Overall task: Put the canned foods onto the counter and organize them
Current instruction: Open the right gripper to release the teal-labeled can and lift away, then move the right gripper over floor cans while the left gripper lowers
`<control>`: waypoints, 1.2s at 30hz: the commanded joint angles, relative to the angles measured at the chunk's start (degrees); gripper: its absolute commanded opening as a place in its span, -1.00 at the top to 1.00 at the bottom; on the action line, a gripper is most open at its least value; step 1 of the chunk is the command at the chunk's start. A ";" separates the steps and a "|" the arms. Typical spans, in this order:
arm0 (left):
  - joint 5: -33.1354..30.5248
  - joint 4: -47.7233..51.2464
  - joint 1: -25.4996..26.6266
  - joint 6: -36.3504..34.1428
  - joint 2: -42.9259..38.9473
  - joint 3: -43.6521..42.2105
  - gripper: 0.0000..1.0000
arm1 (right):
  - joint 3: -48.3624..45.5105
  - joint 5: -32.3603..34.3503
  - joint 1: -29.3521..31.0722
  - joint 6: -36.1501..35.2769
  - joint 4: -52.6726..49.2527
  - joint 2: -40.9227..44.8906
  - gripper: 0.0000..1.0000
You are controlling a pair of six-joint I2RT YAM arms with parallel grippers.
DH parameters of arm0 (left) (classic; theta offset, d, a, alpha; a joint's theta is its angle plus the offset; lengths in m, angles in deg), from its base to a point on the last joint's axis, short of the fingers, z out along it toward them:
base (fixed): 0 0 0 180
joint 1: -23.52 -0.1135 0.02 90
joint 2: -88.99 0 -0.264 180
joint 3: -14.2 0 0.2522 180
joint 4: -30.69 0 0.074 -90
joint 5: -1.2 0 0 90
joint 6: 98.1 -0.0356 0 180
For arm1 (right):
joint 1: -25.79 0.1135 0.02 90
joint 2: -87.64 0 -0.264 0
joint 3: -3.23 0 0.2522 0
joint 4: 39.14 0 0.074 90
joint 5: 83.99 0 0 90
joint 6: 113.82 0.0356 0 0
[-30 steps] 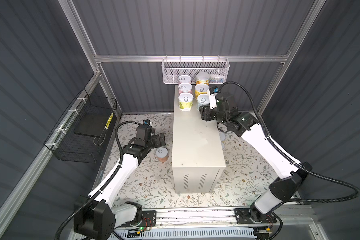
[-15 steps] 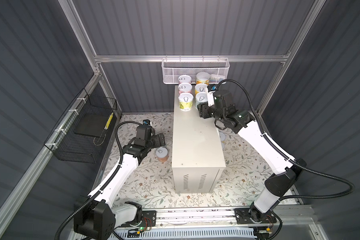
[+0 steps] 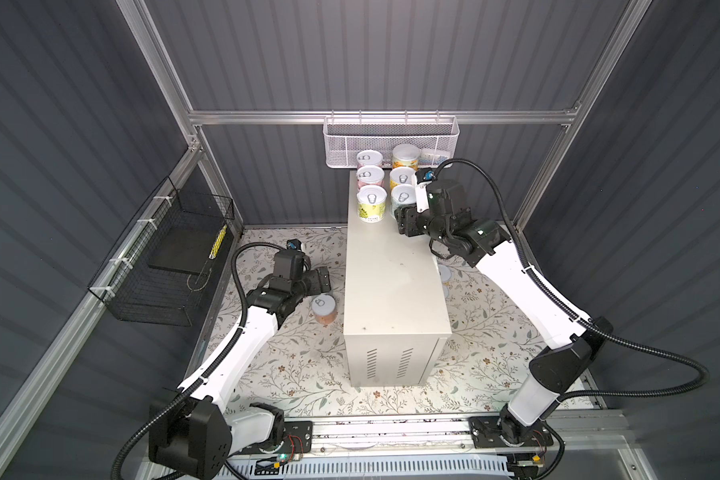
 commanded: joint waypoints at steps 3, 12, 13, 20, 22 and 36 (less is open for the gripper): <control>0.13 -0.20 0.00 -0.41 0.67 0.58 -0.96 | 1.84 -0.32 -0.37 0.83 -1.28 0.89 -0.43; -2.03 -0.07 0.00 1.49 1.36 0.09 -0.99 | -3.85 -5.59 1.56 0.98 -2.86 10.30 -0.49; -2.27 0.13 0.00 2.14 1.84 0.22 -0.99 | -5.54 -4.88 1.94 0.78 -2.77 12.33 -0.50; -5.38 -5.13 0.00 3.73 1.03 -4.25 -0.99 | -22.69 5.46 2.08 1.72 0.93 27.82 -0.57; -6.55 -6.07 0.00 4.30 0.29 -5.17 -0.99 | -26.91 7.37 1.24 3.17 1.19 31.34 -0.59; -2.88 -3.66 0.00 4.04 1.01 -3.86 -0.99 | -48.54 5.61 -8.80 10.56 4.89 40.30 -0.70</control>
